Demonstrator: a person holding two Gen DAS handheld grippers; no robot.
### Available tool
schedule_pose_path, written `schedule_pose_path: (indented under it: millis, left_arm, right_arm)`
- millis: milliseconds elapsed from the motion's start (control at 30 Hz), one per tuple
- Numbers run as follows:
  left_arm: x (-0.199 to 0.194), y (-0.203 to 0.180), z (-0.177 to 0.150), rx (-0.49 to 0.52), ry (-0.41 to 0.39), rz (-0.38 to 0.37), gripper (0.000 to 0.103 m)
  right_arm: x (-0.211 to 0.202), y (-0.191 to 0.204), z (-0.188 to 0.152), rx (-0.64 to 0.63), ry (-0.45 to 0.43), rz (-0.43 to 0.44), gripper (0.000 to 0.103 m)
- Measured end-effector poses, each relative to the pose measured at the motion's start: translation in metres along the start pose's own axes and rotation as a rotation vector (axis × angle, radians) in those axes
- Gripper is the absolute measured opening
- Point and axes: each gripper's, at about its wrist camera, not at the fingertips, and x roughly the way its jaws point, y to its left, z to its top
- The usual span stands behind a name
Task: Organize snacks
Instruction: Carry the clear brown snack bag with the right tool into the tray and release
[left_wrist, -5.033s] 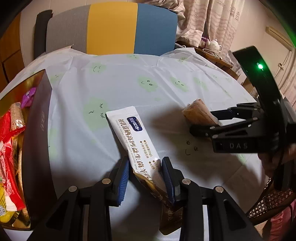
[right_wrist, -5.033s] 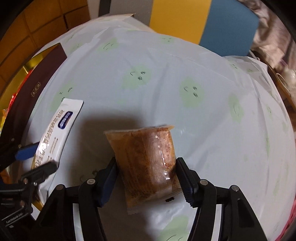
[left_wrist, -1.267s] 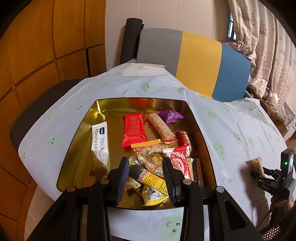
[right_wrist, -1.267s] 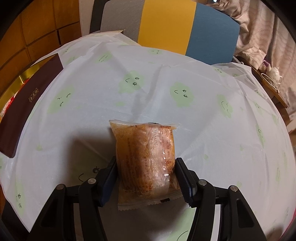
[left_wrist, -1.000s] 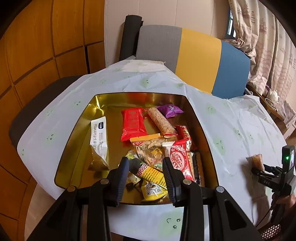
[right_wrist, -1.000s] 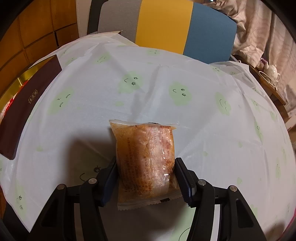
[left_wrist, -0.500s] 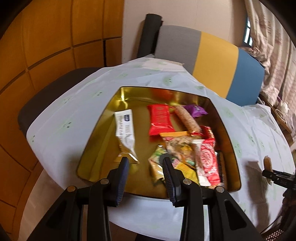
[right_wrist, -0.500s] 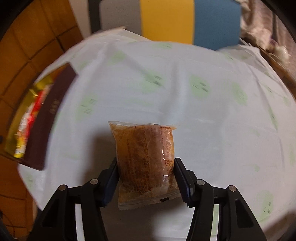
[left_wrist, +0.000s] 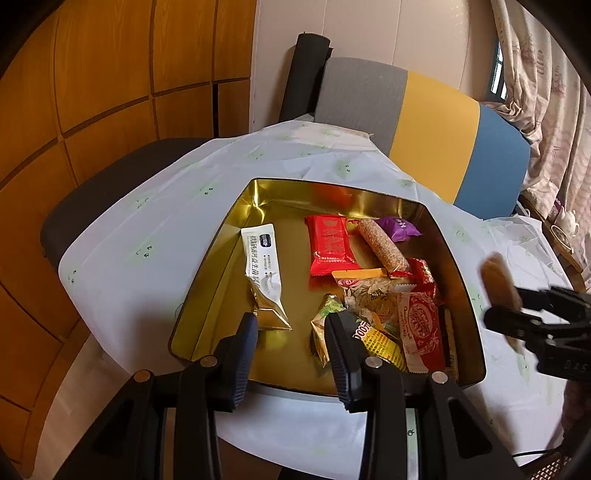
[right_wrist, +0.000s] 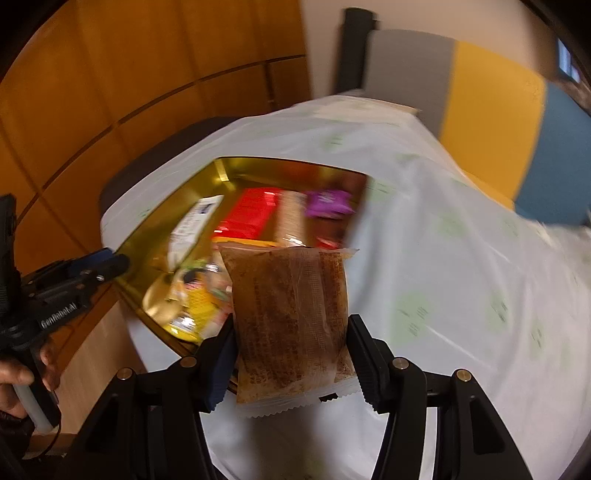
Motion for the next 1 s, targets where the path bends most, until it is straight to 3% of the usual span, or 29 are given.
schedule_pose_path:
  millis: [233, 400, 500, 700, 833, 1000]
  left_arm:
    - [0.005, 0.005, -0.002, -0.009, 0.009, 0.002, 0.038]
    - [0.010, 0.007, -0.003, -0.010, 0.025, 0.005, 0.038]
    - [0.014, 0.008, -0.005, -0.010, 0.033, 0.005, 0.038]
    - [0.018, 0.009, -0.006, -0.016, 0.042, 0.004, 0.038]
    - [0.015, 0.007, -0.007, -0.012, 0.041, 0.005, 0.038]
    - [0.012, 0.004, -0.006, -0.004, 0.033, 0.005, 0.038]
  right_arm:
    - [0.045, 0.031, 0.028, -0.088, 0.040, -0.009, 0.058]
    - [0.091, 0.032, 0.032, -0.116, 0.122, -0.075, 0.057]
    - [0.109, 0.028, 0.034, -0.097, 0.137, -0.091, 0.052]
    - [0.103, 0.025, 0.033, -0.077, 0.126, -0.033, 0.053]
    - [0.093, 0.016, 0.030, -0.027, 0.099, -0.001, 0.073]
    - [0.071, 0.010, 0.022, 0.000, 0.061, 0.016, 0.074]
